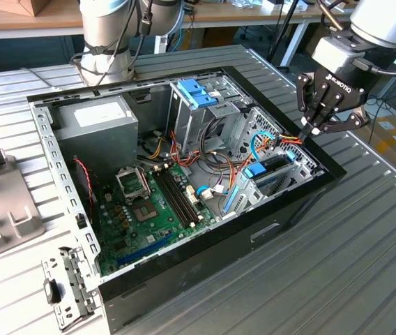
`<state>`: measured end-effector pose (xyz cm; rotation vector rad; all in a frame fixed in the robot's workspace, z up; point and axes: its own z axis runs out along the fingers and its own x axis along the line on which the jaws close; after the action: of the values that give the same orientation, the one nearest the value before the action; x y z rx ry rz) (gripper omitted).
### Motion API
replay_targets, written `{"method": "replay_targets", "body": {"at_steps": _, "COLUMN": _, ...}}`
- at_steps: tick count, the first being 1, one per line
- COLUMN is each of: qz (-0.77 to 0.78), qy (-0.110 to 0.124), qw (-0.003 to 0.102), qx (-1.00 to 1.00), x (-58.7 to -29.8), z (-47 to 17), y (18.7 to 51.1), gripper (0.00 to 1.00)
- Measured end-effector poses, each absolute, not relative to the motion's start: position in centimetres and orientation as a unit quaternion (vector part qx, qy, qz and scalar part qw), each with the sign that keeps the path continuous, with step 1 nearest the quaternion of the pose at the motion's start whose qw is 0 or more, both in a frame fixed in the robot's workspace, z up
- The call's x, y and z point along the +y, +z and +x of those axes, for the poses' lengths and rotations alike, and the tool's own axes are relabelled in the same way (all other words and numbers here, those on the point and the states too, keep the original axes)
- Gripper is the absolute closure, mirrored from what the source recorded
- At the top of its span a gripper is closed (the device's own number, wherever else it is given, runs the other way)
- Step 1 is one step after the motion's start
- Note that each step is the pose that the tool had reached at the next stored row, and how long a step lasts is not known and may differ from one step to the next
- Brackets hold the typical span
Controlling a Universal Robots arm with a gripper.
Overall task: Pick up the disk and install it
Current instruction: 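Insert the first disk wire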
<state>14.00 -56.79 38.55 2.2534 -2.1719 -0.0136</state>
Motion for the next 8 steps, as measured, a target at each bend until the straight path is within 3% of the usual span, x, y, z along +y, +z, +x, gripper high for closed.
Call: {"method": "replay_targets", "body": {"at_steps": 8, "qz": 0.722, "qy": -0.004, "qw": 0.006, "qx": -0.692, "x": -56.79, "z": 14.0, "y": 38.54, "gripper": 0.89}}
